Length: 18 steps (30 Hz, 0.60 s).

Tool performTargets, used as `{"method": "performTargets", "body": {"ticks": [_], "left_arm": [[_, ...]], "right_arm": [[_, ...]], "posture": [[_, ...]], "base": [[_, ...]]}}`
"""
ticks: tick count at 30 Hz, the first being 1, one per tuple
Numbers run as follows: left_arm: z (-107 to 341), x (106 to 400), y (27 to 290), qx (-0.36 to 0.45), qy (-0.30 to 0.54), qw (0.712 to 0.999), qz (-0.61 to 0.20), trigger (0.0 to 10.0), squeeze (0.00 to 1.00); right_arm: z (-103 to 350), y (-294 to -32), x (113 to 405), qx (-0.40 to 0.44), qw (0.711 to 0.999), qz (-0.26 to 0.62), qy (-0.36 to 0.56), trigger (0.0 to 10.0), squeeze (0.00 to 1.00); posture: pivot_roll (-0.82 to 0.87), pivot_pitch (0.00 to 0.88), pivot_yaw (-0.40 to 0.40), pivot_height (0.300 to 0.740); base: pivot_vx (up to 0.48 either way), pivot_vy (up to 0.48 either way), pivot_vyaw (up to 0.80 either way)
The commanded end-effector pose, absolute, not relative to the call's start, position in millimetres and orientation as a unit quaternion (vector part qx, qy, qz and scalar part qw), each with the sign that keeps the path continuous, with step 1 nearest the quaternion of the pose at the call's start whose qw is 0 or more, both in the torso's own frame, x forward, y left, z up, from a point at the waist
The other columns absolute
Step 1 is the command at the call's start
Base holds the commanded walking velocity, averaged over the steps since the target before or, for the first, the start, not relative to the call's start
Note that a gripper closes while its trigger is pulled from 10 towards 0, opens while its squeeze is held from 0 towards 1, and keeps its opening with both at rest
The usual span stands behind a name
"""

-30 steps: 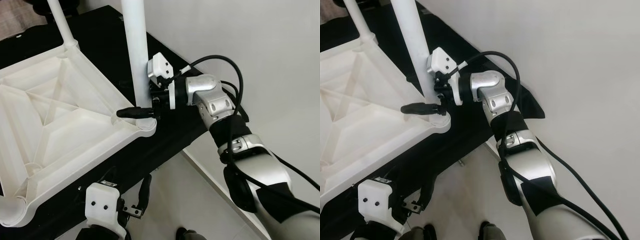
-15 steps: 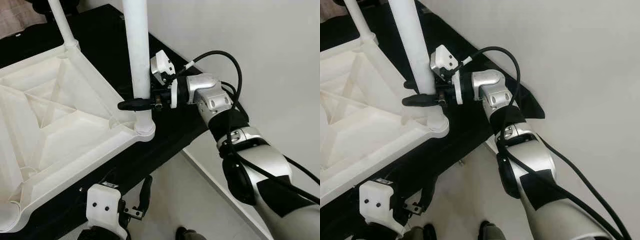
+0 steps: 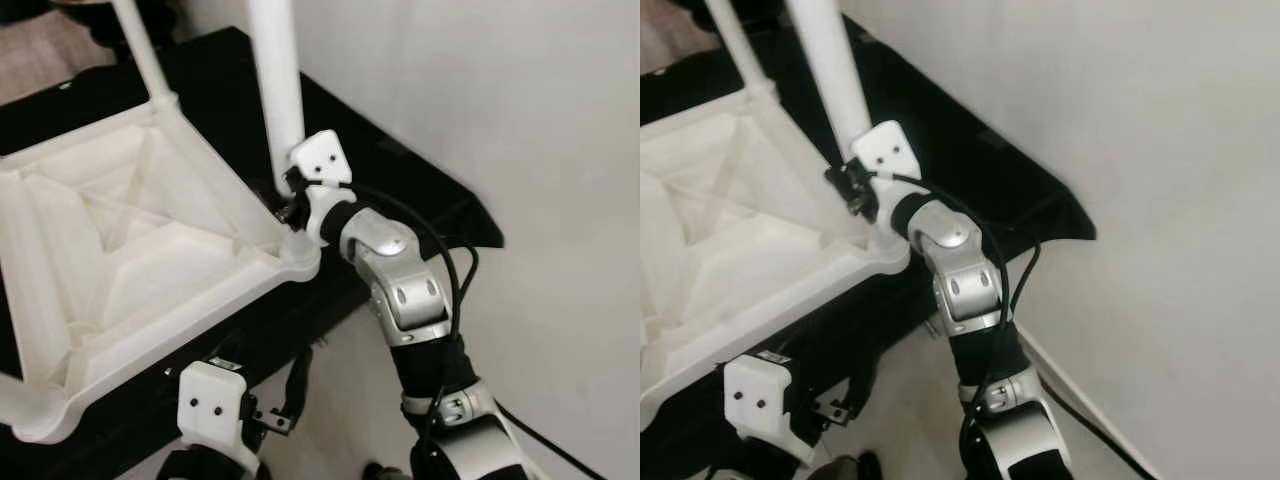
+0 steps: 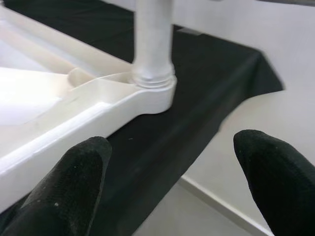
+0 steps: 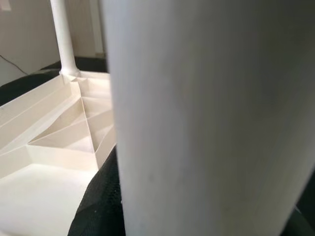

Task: Building children table

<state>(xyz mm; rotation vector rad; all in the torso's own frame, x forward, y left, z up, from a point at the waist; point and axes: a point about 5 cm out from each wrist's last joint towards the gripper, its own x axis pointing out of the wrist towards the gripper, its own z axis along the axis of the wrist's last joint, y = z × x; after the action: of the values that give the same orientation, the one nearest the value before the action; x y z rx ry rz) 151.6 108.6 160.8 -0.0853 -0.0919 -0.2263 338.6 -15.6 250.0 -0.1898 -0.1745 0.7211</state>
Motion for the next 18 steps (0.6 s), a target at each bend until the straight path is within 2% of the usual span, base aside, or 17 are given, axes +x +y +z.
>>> {"method": "performTargets", "body": {"ticks": [1,5,6,7,8,9,10,12,14,16,17,18], "left_arm": [[154.8,152.9,107.7,-0.043,-0.032,0.992,-0.115,10.0,0.0],[154.8,153.3,107.6,-0.042,-0.033,0.992,-0.114,10.0,0.0],[155.0,153.6,108.1,-0.041,-0.035,0.993,-0.109,10.0,0.0],[155.0,153.6,108.1,-0.041,-0.035,0.993,-0.109,10.0,0.0],[155.3,154.6,108.9,-0.041,-0.036,0.993,-0.105,10.0,0.0],[155.3,154.6,108.9,-0.041,-0.036,0.993,-0.105,10.0,0.0],[155.4,155.7,109.3,-0.041,-0.038,0.993,-0.102,10.0,0.0],[155.7,157.4,109.6,-0.04,-0.04,0.993,-0.103,10.0,0.0],[155.7,157.7,109.6,-0.04,-0.04,0.993,-0.103,10.0,0.0],[155.9,157.8,109.4,-0.041,-0.041,0.993,-0.104,10.0,0.0],[156.1,157.3,109.1,-0.041,-0.041,0.993,-0.104,10.0,0.0],[156.1,157.3,109.1,-0.041,-0.041,0.993,-0.104,10.0,0.0]], "right_arm": [[192.2,11.9,327.5,-0.04,0.927,0.372,0.009,0.0,0.0],[192.3,13.7,329.3,-0.04,0.926,0.376,0.007,0.0,0.0],[198.0,13.1,332.4,-0.038,0.926,0.376,0.0,3.6,0.0],[198.0,13.1,332.4,-0.038,0.926,0.376,0.0,3.6,0.0],[210.5,10.6,332.1,-0.027,0.919,0.392,-0.018,10.0,0.16],[210.5,10.6,332.1,-0.027,0.919,0.392,-0.018,10.0,0.16],[221.2,8.5,331.2,-0.016,0.907,0.419,-0.032,10.0,1.0],[243.6,1.8,328.5,-0.006,0.868,0.492,-0.066,10.0,1.0],[248.7,-0.3,328.4,-0.007,0.857,0.51,-0.075,10.0,1.0],[258.1,-9.9,329.7,-0.025,0.809,0.58,-0.094,10.0,1.0],[262.6,-16.7,332.0,-0.052,0.78,0.614,-0.106,10.0,0.97],[262.6,-16.7,332.0,-0.052,0.78,0.614,-0.106,10.0,0.97]], "posture": [[0.0,0.248,-0.011,0.74],[0.0,0.248,-0.011,0.74],[0.01,0.244,-0.02,0.74],[0.01,0.244,-0.02,0.74],[0.0,0.241,-0.021,0.74],[0.0,0.241,-0.021,0.74],[0.0,0.239,-0.025,0.74],[0.0,0.238,-0.025,0.74],[0.0,0.238,-0.025,0.74],[0.0,0.239,-0.024,0.74],[0.0,0.245,-0.023,0.74],[0.0,0.245,-0.023,0.74]], "base": [[0.0,0.0,0.0],[0.0,0.0,0.0],[0.0,0.0,0.0],[0.0,0.0,0.0],[0.0,0.0,0.0],[0.0,0.0,0.0],[0.0,0.0,0.0],[0.0,0.0,0.0],[0.0,0.0,0.0],[0.0,0.0,0.0],[0.0,0.0,0.0],[0.0,0.0,0.0]]}}
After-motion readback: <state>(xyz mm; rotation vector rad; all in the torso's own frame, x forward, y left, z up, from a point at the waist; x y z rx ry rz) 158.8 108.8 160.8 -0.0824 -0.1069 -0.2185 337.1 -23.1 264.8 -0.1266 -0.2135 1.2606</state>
